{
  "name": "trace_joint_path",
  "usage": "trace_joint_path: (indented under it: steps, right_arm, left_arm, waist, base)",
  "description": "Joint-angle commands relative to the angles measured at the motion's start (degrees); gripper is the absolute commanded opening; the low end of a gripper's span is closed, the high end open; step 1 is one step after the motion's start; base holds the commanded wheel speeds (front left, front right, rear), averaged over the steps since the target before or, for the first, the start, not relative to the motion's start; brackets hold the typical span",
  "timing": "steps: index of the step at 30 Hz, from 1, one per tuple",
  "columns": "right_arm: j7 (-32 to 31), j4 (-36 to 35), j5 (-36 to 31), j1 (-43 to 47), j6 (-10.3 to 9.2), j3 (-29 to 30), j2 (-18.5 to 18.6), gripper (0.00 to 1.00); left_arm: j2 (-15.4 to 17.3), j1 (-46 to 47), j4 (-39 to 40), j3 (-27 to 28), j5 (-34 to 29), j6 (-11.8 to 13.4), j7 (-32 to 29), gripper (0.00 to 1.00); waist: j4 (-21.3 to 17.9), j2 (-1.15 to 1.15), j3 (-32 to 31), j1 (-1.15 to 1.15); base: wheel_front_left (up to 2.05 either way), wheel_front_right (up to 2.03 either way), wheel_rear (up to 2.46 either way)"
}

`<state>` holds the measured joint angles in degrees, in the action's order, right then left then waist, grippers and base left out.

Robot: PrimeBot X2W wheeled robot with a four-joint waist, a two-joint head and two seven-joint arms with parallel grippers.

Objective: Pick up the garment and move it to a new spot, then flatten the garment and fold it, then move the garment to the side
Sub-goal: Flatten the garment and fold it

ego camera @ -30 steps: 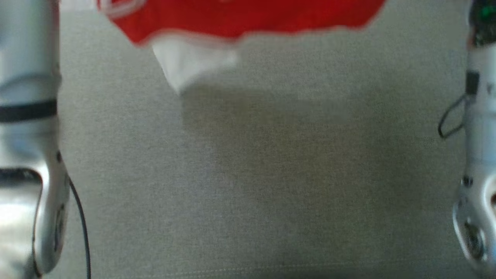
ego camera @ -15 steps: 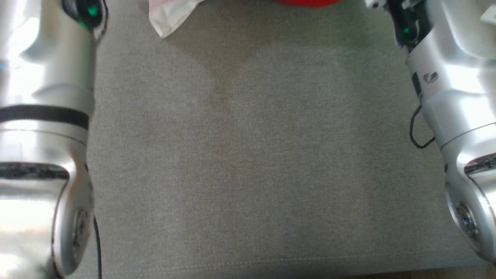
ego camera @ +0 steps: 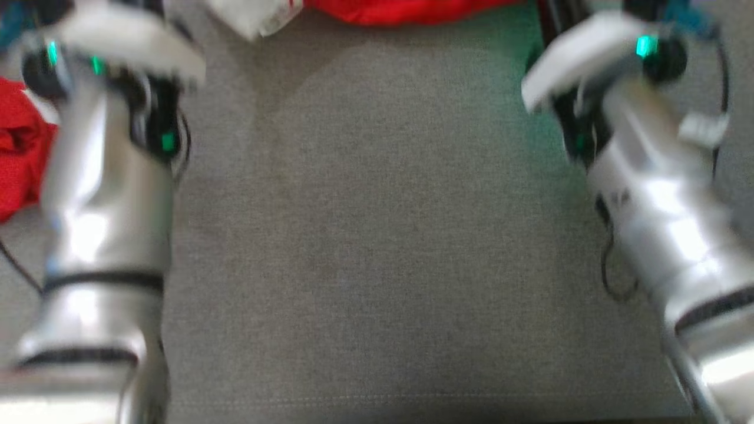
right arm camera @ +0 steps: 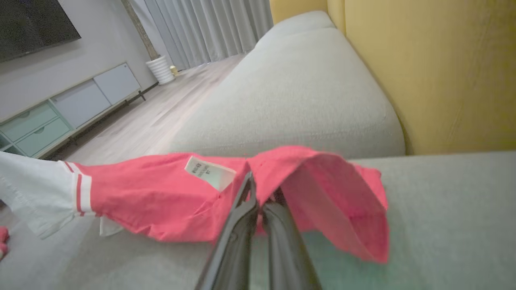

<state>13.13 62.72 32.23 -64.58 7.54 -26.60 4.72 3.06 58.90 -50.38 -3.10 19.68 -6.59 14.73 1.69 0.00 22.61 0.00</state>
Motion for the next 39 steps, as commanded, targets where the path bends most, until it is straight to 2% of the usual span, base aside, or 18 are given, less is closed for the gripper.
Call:
trace_joint_path:
  steps: [1,7,15,20,28,33,39]
  right_arm:
    - [1.0,-3.2,1.9,3.7,-0.05,-1.1,0.5,0.00]
    - [1.7,-10.8,6.6,17.2,-0.05,-1.5,4.7,0.00]
    - [1.8,-22.1,7.5,38.1,-0.05,4.0,7.6,0.00]
    - [-1.4,-29.0,4.4,48.8,-0.05,8.0,8.0,0.00]
    - [-11.7,-43.8,-2.5,64.3,-0.05,19.1,5.0,0.00]
    - [-19.6,-54.7,-7.3,73.2,-0.05,24.8,1.4,0.00]
    - [-26.1,-63.9,-10.6,78.3,-0.05,27.9,-0.8,0.00]
  left_arm:
    - [1.8,-4.3,4.8,2.2,-0.7,-0.2,0.3,0.00]
    - [1.1,-22.4,17.8,4.8,-2.5,-0.5,0.3,0.00]
    - [0.6,-44.8,34.1,4.4,-3.7,-0.7,0.3,0.00]
    - [0.4,-56.4,44.1,4.7,-2.9,1.8,-2.4,0.00]
    - [0.1,-69.8,59.4,2.0,-1.8,6.0,-10.5,0.00]
    - [0.0,-75.4,64.9,0.8,-1.2,8.3,-14.4,0.00]
    - [-0.1,-78.9,69.0,-0.1,-0.6,10.4,-17.1,0.00]
  waist:
    - [0.5,0.00,-2.0,0.00]
    - [0.9,0.00,-6.7,0.00]
    - [0.7,0.00,-13.4,0.00]
    - [0.2,0.00,-17.0,0.00]
    - [1.0,0.00,-21.9,0.00]
    - [0.9,0.00,-23.4,0.00]
    - [0.4,0.00,-23.7,0.00]
  base:
    - [0.00,0.00,0.00]
    - [0.00,0.00,0.00]
    - [0.00,0.00,0.00]
    - [0.00,0.00,0.00]
    - [0.00,0.00,0.00]
    - [0.00,0.00,0.00]
    - [0.00,0.00,0.00]
